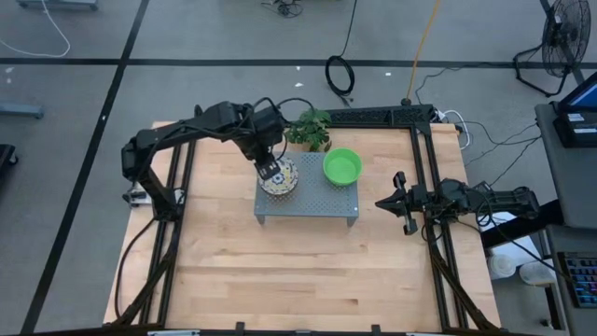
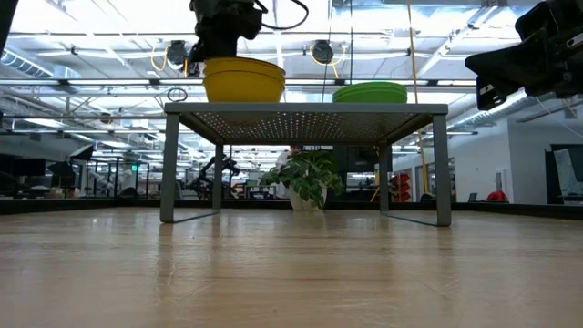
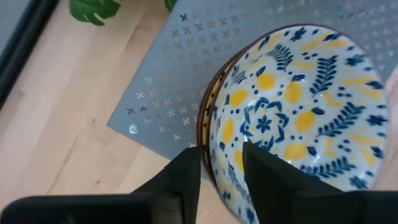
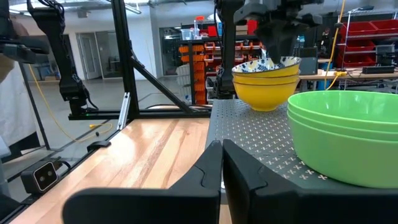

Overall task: Pick & Place Mini bowls
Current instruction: Stack the yellow bowl on the yellow bowl on the shelf, then return to Home Position

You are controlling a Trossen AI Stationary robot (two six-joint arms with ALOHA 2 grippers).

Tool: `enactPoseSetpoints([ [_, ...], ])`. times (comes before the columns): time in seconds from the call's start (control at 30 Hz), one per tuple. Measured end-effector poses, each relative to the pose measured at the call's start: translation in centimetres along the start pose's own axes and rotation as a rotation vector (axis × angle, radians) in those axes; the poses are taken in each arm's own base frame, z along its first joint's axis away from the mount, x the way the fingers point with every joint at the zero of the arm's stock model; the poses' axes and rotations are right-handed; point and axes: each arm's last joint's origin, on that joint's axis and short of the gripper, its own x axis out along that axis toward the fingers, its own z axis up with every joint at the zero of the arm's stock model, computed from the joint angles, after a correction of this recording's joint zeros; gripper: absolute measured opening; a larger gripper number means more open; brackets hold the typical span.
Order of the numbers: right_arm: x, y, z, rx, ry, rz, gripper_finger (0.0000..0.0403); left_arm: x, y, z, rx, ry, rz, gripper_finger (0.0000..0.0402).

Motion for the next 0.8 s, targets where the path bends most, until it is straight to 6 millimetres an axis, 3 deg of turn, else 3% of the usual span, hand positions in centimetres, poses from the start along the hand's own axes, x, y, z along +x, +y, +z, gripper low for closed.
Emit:
enactPoseSetpoints([
  [0.2, 0.0, 0.0, 0.0, 0.000, 0.000, 0.000, 0.0000, -2.2, 0.6, -0.3, -0.030, -0.030, 0.000, 0.0137],
  [0.43, 0.0, 0.0, 0.0, 0.000, 0.001, 0.000, 0.0000, -7.9, 0.7, -1.2, -0.008, -0.227, -0.039, 0.0138],
  [0.67, 0.0, 0.0, 0.0, 0.000, 0.001, 0.000, 0.0000, -15.9, -0.2, -6.6, 0.246, -0.563, -0.098, 0.0138],
  [0.8, 0.0, 0.0, 0.0, 0.000, 0.001, 0.000, 0.0000, -18.3, -0.6, -11.1, 0.415, -0.703, -0.146, 0.0138],
])
